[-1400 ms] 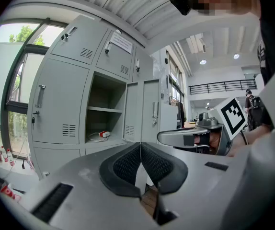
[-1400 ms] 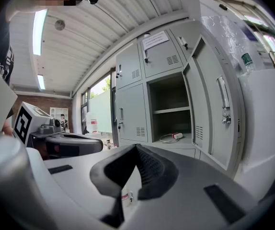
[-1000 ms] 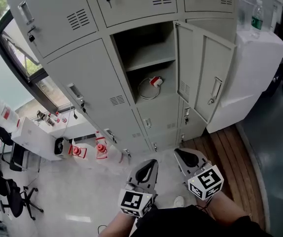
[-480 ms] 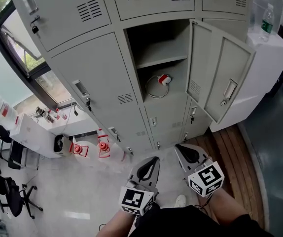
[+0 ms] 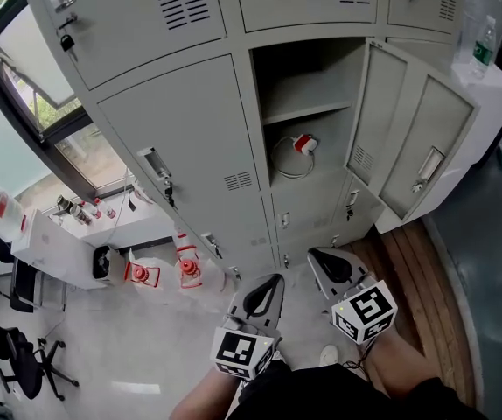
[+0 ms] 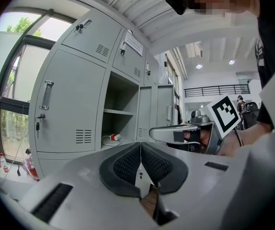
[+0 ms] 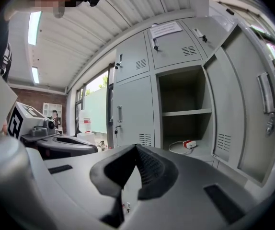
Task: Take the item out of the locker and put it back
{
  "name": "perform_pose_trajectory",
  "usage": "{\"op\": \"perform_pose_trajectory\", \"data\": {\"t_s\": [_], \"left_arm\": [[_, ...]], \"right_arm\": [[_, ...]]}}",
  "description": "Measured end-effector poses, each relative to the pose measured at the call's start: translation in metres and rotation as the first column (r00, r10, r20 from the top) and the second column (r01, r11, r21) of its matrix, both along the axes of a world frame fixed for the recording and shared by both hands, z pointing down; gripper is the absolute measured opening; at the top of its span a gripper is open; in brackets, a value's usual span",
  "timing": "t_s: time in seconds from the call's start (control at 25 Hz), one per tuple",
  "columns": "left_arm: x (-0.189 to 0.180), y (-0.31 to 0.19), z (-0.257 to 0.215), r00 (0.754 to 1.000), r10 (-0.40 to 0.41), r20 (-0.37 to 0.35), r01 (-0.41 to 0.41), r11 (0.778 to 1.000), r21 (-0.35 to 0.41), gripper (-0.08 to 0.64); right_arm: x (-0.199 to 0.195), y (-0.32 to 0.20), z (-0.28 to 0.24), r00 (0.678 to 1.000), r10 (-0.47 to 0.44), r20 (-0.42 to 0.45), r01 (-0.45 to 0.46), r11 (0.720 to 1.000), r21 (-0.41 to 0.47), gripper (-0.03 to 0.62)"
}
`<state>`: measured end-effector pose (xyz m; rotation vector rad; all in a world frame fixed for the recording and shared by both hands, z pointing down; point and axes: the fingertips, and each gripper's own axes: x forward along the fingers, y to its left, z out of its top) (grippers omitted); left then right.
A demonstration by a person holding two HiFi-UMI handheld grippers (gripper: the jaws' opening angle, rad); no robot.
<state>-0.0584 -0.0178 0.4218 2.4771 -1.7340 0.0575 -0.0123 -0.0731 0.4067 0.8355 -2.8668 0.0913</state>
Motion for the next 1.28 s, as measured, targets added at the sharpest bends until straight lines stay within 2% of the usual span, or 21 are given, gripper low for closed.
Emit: {"op": "perform_pose_trajectory", "data": {"t_s": [0.32,0.64,1.0,1.28], "left_arm": [[-0.045,-0.014,0.0,0.998,0.063,-0.004,-0.063,0.998,0.008,0.017],[-0.07,-0.024,-0.001,0.992,0.122,-0.014,-0.122,0.993,0.007,0.017],[-0.067,-0.039,-0.002,0.987,0.163,-0.013,-0.163,0.987,0.011,0.017],[-0.059,-0.062,-0.002,0.987,0.161,-0.017,-0.161,0.987,0.012,0.017]], "right_arm": [[-0.044,-0.013,-0.007,0.998,0.065,0.0,-0.065,0.998,0.026,0.051],[-0.065,-0.035,-0.01,0.989,0.149,0.0,-0.149,0.988,0.051,0.051],[-0.06,-0.074,-0.012,0.977,0.215,0.001,-0.215,0.975,0.064,0.052],[-0.053,-0.114,-0.01,0.975,0.221,-0.009,-0.22,0.973,0.065,0.052]]}}
